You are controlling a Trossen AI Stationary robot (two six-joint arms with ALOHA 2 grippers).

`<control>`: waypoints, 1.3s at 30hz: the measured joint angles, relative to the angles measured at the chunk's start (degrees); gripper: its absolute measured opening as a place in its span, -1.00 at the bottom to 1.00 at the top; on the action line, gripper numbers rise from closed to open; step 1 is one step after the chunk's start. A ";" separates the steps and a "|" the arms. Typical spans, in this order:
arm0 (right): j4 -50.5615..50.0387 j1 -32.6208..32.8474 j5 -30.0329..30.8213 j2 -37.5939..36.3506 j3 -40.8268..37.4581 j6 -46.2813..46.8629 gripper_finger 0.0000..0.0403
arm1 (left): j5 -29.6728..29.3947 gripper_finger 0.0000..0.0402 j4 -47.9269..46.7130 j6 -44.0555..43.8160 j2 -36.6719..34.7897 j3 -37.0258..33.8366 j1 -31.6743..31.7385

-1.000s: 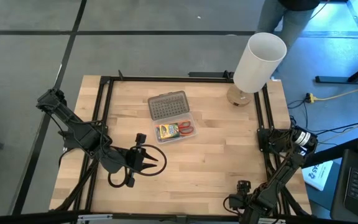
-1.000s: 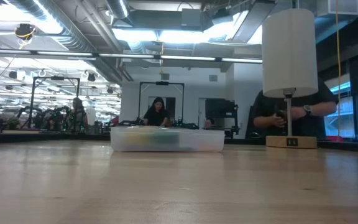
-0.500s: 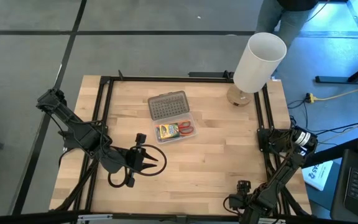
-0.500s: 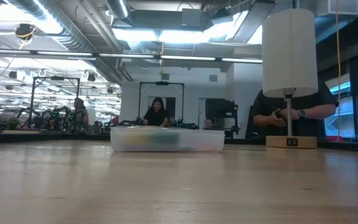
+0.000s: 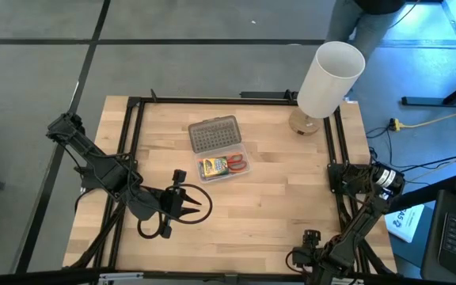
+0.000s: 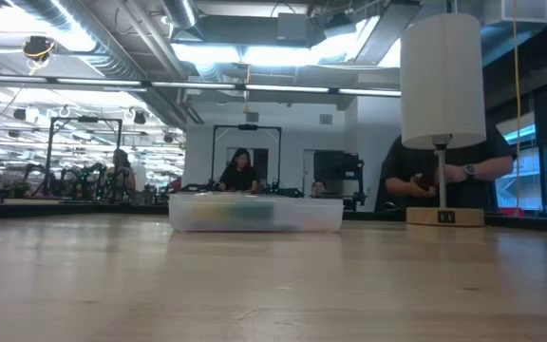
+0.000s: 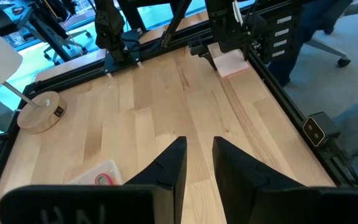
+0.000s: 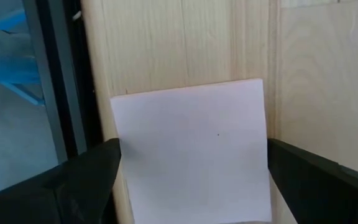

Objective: Pack school essentials
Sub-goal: Put the pink sticky note into the black supply box

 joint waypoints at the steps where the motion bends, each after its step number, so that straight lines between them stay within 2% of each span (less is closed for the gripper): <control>1: -0.16 -0.12 0.20 0.02 0.00 -0.02 0.97 | 0.00 -0.65 -0.02 0.00 0.00 0.00 0.00; 6: -0.55 -0.39 0.31 0.09 -0.04 -0.02 0.94 | 0.00 -0.65 0.00 0.00 0.00 0.00 0.01; 14: -1.04 -0.41 0.79 0.11 -0.20 0.28 0.71 | 0.00 -0.65 0.00 0.00 0.00 0.00 -0.02; 20: -1.04 -0.83 2.05 0.11 -0.22 5.20 0.56 | 0.00 -0.65 -0.02 0.00 0.00 0.00 -0.01; 39: -0.75 -5.39 2.92 0.11 -0.02 10.32 0.29 | 0.00 -0.65 0.00 0.00 0.00 0.00 -0.01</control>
